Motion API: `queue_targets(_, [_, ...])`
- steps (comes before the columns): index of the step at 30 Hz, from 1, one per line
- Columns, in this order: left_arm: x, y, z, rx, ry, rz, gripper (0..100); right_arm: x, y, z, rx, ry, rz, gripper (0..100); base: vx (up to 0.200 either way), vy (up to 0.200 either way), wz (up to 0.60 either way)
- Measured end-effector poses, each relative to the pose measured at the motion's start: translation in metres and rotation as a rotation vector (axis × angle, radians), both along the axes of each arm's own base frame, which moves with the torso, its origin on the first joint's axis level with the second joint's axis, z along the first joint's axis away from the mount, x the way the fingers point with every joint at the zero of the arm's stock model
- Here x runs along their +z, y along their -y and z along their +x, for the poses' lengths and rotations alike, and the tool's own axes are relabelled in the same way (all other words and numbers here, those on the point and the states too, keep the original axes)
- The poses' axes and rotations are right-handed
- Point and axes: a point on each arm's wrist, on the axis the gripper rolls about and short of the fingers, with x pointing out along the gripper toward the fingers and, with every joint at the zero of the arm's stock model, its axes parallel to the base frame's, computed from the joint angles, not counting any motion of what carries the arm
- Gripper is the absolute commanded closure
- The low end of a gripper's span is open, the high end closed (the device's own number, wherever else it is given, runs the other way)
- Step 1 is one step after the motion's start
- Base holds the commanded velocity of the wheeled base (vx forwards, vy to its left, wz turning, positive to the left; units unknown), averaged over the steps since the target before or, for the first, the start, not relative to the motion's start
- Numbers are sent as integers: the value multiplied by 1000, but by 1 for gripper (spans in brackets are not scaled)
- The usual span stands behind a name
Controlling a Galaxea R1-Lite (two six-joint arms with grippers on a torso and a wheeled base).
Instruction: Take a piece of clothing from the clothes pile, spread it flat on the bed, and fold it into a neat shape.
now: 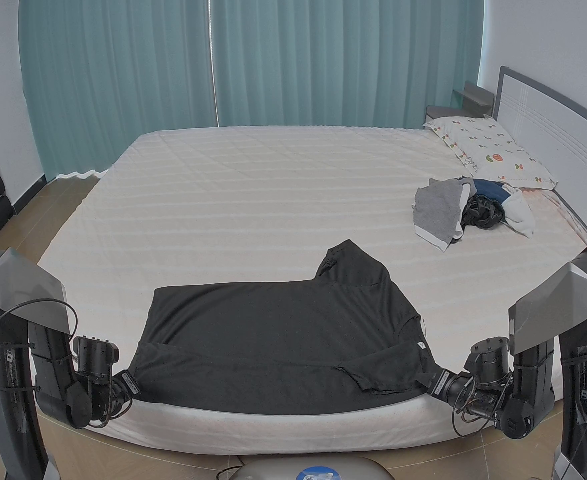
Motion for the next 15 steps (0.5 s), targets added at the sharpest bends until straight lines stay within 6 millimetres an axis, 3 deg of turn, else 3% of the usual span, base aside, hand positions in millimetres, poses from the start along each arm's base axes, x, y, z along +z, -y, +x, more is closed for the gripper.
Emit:
queue_targets(6, [2, -1, -3, -30, -9, 16, 0, 6, 5, -1, -22, 14, 26, 0, 0, 0, 0])
queue_targets(13, [22, -9, -2, -76, 70, -50, 0, 27, 7, -2, -40, 47, 137, 0, 0, 0, 0])
queue_targets(15, [28, -13, -2, -71, 96, -67, 0, 31, 7, -3, -38, 53, 157, 0, 0, 200, 0])
